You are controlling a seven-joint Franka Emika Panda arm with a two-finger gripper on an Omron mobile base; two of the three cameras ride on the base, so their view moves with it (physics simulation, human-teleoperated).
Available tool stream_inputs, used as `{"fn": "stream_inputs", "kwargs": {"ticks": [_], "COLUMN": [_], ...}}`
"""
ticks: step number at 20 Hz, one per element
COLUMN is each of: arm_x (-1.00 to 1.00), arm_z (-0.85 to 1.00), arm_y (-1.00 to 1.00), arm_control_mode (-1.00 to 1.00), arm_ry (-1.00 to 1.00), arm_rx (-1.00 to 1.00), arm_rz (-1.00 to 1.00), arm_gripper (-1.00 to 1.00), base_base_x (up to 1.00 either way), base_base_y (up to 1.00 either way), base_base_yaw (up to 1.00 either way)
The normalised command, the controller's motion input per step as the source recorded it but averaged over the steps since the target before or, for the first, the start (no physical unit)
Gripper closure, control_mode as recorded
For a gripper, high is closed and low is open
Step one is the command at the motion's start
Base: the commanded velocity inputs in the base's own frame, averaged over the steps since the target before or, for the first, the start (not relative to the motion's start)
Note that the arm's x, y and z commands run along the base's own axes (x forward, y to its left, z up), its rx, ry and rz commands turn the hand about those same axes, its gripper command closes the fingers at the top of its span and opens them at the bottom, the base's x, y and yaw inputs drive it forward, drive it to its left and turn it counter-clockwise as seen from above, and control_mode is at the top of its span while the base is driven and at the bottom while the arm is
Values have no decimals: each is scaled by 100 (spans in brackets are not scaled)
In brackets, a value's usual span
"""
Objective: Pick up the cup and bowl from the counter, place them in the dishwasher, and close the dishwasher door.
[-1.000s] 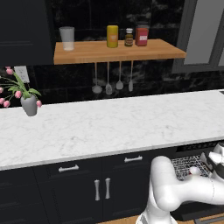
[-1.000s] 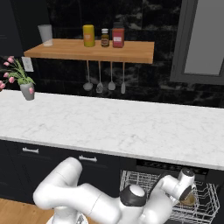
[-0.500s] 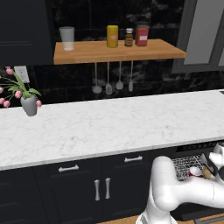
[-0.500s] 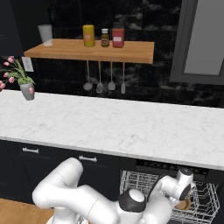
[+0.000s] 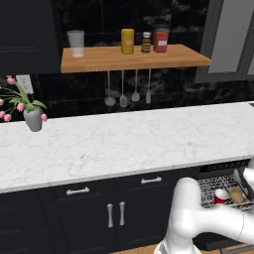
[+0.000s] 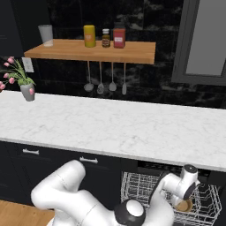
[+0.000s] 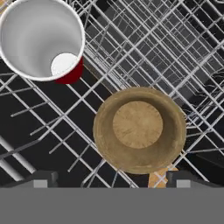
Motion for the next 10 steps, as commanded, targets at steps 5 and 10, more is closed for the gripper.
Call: {"fn": "stream_inputs", "kwargs": {"ticks": [5, 10], "arm_x": [-29, -18], "arm_z": [90, 42], "arm_y": [-10, 6], "arm_control_mode": [-100, -100], "arm_ry": [-11, 6], "arm_rx": [4, -11], "arm_rz": [-35, -47], "arm_gripper": [-100, -100], "base_base_x": [0, 0], "base_base_y": [0, 0], "base_base_yaw": [0, 0]}}
